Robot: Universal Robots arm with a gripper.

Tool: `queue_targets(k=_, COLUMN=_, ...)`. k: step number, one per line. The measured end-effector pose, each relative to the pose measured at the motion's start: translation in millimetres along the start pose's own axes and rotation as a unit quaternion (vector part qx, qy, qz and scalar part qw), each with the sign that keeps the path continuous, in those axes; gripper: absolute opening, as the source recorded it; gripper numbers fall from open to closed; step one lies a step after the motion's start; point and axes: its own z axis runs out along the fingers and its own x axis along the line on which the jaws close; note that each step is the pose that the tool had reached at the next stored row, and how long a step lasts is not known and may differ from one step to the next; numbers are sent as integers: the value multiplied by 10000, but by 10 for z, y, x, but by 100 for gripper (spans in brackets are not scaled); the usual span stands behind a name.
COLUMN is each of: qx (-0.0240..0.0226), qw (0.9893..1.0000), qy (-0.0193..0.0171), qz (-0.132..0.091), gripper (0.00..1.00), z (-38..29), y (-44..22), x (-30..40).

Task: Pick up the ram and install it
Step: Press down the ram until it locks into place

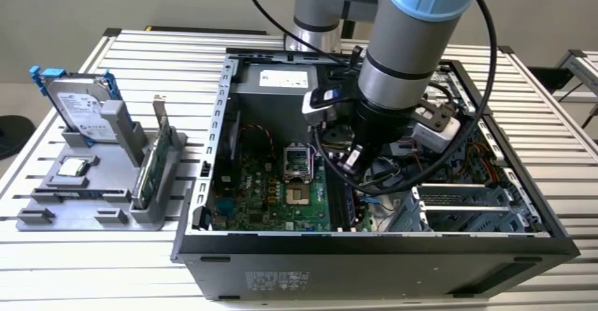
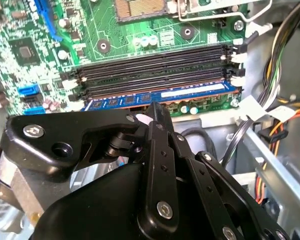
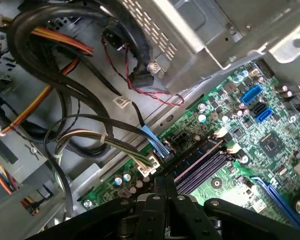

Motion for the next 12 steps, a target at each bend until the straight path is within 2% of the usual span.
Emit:
queue_targets(k=6, qx=-13, qw=9994, qy=6, qz=-351, gripper=0, z=-3, y=-1, x=0)
queue_targets(k=12, qx=-28, qw=9974, qy=10, qz=-718, gripper=0, z=-6, y=-2, x=0)
